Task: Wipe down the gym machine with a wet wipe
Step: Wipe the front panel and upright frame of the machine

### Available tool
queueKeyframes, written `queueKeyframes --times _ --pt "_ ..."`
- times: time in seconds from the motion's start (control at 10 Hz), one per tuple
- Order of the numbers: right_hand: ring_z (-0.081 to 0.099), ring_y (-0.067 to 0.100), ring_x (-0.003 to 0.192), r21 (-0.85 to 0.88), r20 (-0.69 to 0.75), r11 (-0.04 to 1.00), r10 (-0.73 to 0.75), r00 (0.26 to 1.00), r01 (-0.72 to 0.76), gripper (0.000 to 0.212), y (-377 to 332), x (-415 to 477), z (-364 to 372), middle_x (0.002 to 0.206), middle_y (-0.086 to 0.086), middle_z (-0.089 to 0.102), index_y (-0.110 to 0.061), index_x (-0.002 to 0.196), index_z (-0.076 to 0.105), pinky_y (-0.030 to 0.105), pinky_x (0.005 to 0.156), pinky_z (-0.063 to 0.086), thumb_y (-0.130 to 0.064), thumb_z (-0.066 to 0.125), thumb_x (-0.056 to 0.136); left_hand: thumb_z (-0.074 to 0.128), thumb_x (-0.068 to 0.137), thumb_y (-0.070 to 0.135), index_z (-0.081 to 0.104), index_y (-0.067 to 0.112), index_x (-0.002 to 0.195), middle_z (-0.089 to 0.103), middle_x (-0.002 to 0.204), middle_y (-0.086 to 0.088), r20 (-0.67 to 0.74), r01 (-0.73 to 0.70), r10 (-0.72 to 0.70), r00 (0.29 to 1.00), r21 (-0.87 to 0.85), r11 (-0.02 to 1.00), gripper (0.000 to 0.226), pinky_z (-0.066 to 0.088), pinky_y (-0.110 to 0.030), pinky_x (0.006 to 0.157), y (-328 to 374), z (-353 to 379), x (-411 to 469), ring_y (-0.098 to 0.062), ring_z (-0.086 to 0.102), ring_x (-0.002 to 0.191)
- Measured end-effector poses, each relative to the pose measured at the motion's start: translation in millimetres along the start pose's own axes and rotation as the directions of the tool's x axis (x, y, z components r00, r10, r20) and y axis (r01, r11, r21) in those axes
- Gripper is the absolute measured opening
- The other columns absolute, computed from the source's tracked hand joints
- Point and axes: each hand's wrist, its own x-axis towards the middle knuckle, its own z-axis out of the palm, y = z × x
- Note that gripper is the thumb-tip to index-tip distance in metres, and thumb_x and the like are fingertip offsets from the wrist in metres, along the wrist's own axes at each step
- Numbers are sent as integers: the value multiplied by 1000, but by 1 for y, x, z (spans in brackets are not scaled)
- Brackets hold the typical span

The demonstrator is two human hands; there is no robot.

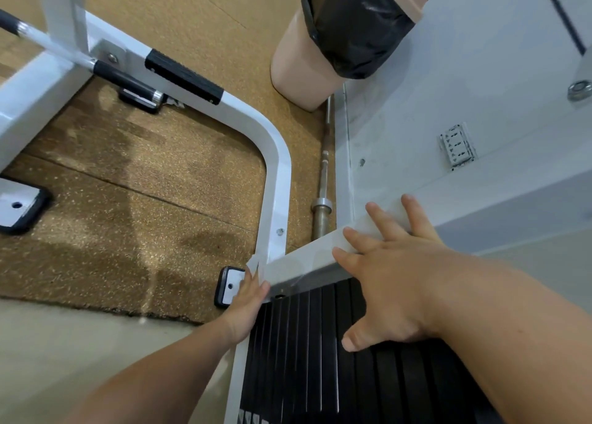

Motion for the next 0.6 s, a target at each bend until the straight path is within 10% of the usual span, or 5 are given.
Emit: queueKeyframes --times 0.2,0.3,0.4,0.5,0.6 --pt "-30 39 152 44 -277 983 181 944 -176 118 19 -6 -2 169 10 -24 -17 160 -22 65 117 -22 -75 53 90 15 76 97 -13 62 143 -19 168 13 41 -240 237 971 126 963 81 -5 -48 128 81 21 -45 -9 -19 155" --pt "-29 45 151 84 -391 942 332 858 -326 99 27 -21 -2 170 15 -19 -10 161 -15 71 111 -24 -63 42 100 34 108 50 4 33 163 8 167 8 2 -299 301 954 130 946 65 3 -49 129 139 30 -49 -17 -6 157" --pt "-28 46 151 269 -478 903 428 767 -336 78 35 -43 -6 171 18 -11 -7 162 -6 65 117 -23 -40 32 103 47 97 68 18 58 154 20 154 27 -13 -324 328 945 118 939 65 12 -42 129 194 39 -55 -12 12 156" --pt "12 41 157 547 -699 835 496 516 -62 59 48 -55 0 160 18 39 -3 153 40 53 128 6 -16 31 96 32 94 55 31 9 159 28 166 -13 -7 -375 399 917 329 867 79 19 -51 126 249 58 -118 -32 22 155" --pt "54 41 132 629 -756 735 655 -24 251 53 56 -72 17 124 16 71 3 123 70 48 110 43 -10 35 85 40 107 28 29 26 158 18 168 -12 13 -511 527 850 267 817 52 17 -55 126 273 72 -127 -32 13 156"
